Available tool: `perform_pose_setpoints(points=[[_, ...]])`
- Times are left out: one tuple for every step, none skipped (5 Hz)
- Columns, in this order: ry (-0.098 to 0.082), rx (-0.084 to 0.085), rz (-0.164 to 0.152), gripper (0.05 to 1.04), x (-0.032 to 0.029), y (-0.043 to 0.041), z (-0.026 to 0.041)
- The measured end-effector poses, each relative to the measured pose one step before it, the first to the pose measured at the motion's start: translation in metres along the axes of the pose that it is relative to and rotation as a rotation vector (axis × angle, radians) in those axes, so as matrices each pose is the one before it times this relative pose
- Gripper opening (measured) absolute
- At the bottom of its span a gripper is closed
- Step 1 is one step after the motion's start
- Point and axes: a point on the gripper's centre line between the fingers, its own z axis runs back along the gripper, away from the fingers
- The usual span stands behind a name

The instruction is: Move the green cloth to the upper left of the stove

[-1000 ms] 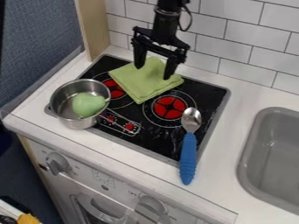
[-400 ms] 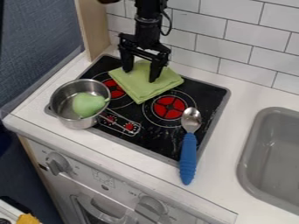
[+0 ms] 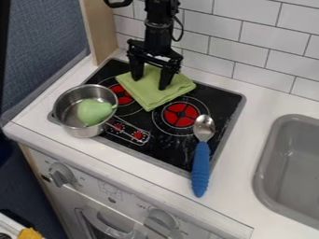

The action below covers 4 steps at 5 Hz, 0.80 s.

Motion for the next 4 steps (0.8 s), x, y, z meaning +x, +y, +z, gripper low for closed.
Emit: perform_pose_setpoints(points=[[0.0495,0.0176,0.1220,1.001,-0.00451,0.00376,-0.00151],[0.0489,0.0396,0.1011,1.001,-0.00222,0.00811,-0.00164],[0.0043,-0.0008,0.0233,1.001,0.00677,0.00841,-0.00013],[-0.0115,0.0059,0.0337,1.001,0.00735,0.01557,-0.00238]])
